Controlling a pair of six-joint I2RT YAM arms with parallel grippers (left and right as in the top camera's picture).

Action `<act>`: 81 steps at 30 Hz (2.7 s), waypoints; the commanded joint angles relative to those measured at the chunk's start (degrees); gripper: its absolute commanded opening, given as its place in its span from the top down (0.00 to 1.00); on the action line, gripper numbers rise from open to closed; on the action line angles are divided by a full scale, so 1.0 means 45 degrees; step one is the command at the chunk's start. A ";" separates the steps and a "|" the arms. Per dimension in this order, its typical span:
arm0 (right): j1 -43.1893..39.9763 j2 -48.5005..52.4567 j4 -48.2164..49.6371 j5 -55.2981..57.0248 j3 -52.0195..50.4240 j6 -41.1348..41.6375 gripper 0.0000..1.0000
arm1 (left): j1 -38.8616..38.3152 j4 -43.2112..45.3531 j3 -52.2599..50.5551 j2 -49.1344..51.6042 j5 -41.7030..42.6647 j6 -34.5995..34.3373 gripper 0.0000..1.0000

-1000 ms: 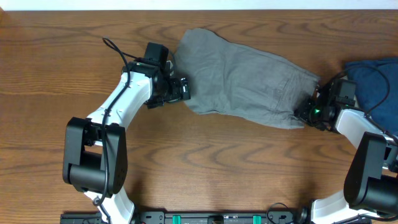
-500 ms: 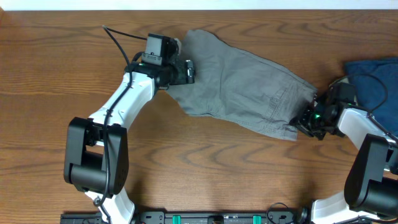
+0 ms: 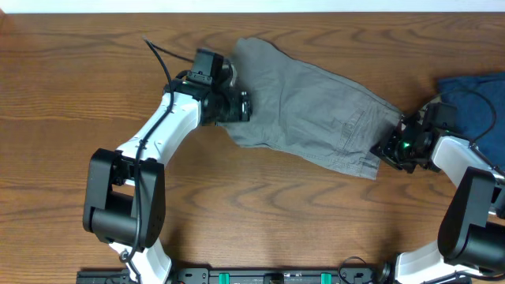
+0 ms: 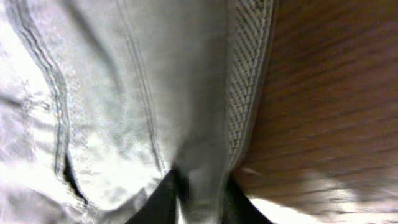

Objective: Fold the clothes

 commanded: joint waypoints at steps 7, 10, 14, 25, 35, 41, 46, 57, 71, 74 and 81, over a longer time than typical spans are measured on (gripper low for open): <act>-0.0078 0.0437 -0.1870 0.0899 -0.0155 -0.0175 0.81 | -0.0539 -0.1224 0.0112 0.0272 0.1729 -0.3347 0.02; -0.0170 0.0432 -0.2225 0.0952 -0.0029 -0.0189 0.78 | -0.0811 -0.1151 0.0112 0.0515 0.1734 -0.4629 0.02; -0.0340 0.0044 -0.2997 0.1083 0.0563 -0.0335 0.76 | -0.1224 -0.1175 0.0107 0.1190 0.1899 -0.6771 0.02; -0.0350 -0.2210 -0.4945 0.2433 0.2365 -0.0957 0.74 | -0.0826 0.0447 0.0359 0.1909 -0.0379 -0.6416 0.80; -0.0248 -0.2467 -0.5085 0.2419 0.2361 -0.1141 0.78 | 0.1365 -0.0544 0.3915 0.1180 -0.1384 -0.2880 0.94; -0.0155 -0.2467 -0.5236 0.2424 0.2351 -0.1277 0.79 | 0.1491 -0.1438 0.4143 0.1209 -0.1370 -0.2846 0.94; -0.0155 -0.2467 -0.5231 0.2424 0.2351 -0.1277 0.79 | 0.0981 -0.1894 0.4080 0.1209 -0.1345 -0.2429 0.94; -0.0155 -0.2467 -0.5523 0.2424 0.2336 -0.1394 0.79 | 0.0209 -0.0665 0.4085 0.1205 -0.1622 -0.1865 0.94; -0.0155 -0.2467 -0.5668 0.2467 0.2336 -0.1525 0.79 | -0.0466 -0.0520 0.4095 0.1205 -0.4609 -0.0189 0.94; -0.0083 -0.2467 -0.5435 0.1525 0.2336 -0.2084 0.80 | -0.0306 -0.0301 0.4095 0.1175 -0.3206 -0.0277 0.94; 0.0369 -0.2467 -0.4833 0.0850 0.2336 -0.2414 0.80 | -0.1083 0.1851 0.4095 0.1064 0.3434 0.0330 0.94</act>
